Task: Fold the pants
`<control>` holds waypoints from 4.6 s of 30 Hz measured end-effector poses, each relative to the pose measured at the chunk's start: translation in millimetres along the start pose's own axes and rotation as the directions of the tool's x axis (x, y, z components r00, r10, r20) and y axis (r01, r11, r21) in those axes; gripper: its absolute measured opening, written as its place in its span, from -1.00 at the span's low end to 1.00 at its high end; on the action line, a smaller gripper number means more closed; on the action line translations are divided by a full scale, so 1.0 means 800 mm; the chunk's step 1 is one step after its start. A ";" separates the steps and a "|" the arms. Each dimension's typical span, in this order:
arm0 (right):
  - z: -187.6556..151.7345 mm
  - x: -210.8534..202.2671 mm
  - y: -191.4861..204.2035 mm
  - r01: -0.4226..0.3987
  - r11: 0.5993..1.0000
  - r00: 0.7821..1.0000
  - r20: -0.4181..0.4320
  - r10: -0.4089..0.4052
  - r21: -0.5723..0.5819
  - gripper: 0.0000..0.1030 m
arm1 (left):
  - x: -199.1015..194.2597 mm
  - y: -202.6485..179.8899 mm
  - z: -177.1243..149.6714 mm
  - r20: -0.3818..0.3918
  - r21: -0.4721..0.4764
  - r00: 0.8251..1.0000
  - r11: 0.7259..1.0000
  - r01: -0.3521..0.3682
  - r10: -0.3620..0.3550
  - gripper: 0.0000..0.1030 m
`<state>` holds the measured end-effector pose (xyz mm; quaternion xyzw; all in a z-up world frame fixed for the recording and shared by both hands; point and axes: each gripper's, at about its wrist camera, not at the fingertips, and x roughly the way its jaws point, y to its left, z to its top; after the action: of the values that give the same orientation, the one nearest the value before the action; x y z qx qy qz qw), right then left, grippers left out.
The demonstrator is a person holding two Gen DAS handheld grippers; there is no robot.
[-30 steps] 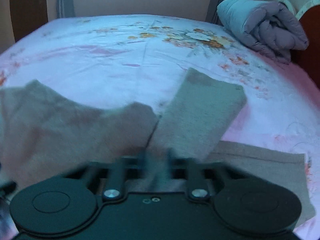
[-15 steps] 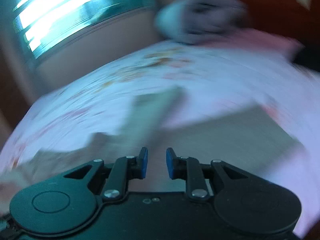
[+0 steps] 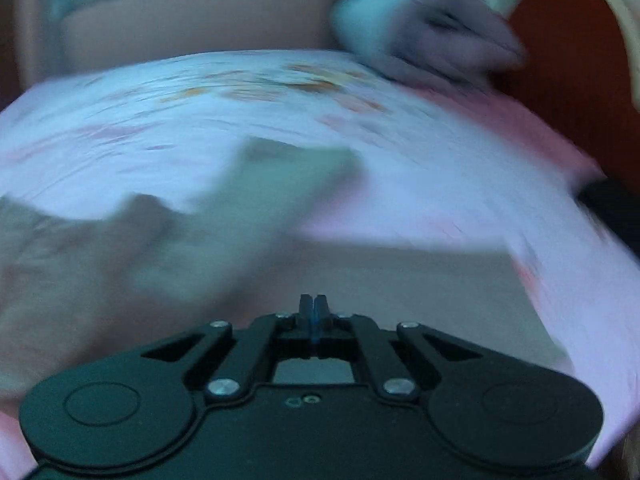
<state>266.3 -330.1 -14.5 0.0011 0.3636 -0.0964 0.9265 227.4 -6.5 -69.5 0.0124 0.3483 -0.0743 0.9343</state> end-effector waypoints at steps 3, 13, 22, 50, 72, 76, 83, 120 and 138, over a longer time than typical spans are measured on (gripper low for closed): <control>-0.010 -0.036 0.001 -0.056 0.998 0.992 0.109 0.058 -0.020 -0.63 | 0.000 -0.003 -0.002 0.010 0.011 1.000 1.000 -0.004 0.004 0.20; 0.042 0.030 0.143 -0.050 0.936 0.998 -0.061 0.031 -0.349 -0.37 | 0.001 -0.001 0.002 -0.007 -0.006 1.000 1.000 0.006 -0.006 0.22; 0.019 0.009 0.009 0.126 0.992 0.992 0.015 -0.126 0.011 -1.00 | 0.001 0.001 0.000 -0.002 0.002 1.000 1.000 0.014 -0.014 0.23; -0.040 -0.011 -0.026 -0.119 0.880 0.992 0.027 0.120 0.459 -1.00 | -0.002 0.007 -0.003 0.016 -0.018 0.999 0.999 0.046 -0.046 0.25; 0.024 0.055 0.148 0.102 0.739 0.995 0.080 -0.065 -0.666 -0.63 | 0.000 0.007 -0.002 0.007 -0.006 0.999 0.999 0.039 -0.039 0.26; 0.047 0.080 0.137 0.082 0.789 0.996 0.030 -0.081 -0.609 -1.00 | -0.001 0.007 -0.002 0.006 -0.005 0.999 0.999 0.042 -0.042 0.26; 0.184 -0.033 -0.001 -0.176 0.984 0.938 0.297 0.180 -0.041 -1.00 | -0.001 0.006 -0.002 0.007 0.002 0.999 0.999 0.037 -0.037 0.26; -0.108 -0.008 -0.300 -0.292 0.609 0.954 0.179 0.241 0.737 -1.00 | 0.000 0.008 0.009 -0.041 0.027 0.998 0.999 0.043 -0.041 0.28; -0.177 -0.012 -0.353 -0.351 0.386 0.928 0.264 0.261 0.853 -1.00 | 0.003 0.004 0.015 -0.063 0.024 0.997 0.999 0.037 -0.035 0.31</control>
<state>113.6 -595.2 -93.2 0.5479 0.2117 -0.0996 0.8032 237.5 -4.3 -62.2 0.0203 0.3768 -0.0952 0.9212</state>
